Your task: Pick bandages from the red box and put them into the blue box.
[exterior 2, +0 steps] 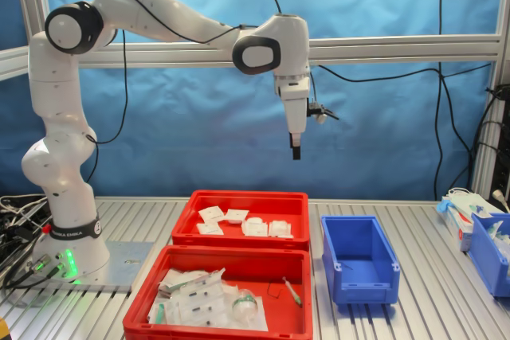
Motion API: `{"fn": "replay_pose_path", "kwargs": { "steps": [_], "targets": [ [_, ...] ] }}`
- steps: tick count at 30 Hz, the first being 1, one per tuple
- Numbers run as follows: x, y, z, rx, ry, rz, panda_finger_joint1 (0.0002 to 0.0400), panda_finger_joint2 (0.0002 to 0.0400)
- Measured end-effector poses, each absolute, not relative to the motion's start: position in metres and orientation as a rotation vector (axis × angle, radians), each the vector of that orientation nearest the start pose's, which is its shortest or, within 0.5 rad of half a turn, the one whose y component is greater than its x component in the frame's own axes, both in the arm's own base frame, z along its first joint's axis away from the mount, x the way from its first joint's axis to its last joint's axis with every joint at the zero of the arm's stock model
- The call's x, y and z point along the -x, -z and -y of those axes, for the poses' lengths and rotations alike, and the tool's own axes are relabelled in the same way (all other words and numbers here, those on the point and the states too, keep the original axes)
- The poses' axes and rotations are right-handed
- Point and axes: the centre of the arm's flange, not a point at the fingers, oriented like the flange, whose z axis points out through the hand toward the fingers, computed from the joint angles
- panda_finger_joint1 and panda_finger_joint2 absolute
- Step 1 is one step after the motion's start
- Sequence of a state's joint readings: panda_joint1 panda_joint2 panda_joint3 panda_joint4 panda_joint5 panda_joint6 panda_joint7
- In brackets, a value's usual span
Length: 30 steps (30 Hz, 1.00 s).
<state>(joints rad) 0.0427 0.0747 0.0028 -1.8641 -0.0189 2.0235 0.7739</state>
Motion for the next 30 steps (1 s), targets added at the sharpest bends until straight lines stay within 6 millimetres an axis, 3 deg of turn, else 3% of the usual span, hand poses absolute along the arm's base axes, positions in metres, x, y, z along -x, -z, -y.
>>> {"fn": "replay_pose_path", "kwargs": {
  "steps": [7,11,30],
  "targets": [
    [-0.58,-0.461,-0.045,2.925,0.168,-1.045,0.04,0.04],
    [-0.562,-0.442,-0.06,2.927,0.198,-0.997,0.04,0.04],
    [-0.514,-0.367,-0.085,2.929,0.212,-0.917,0.04,0.04]
  ]
}}
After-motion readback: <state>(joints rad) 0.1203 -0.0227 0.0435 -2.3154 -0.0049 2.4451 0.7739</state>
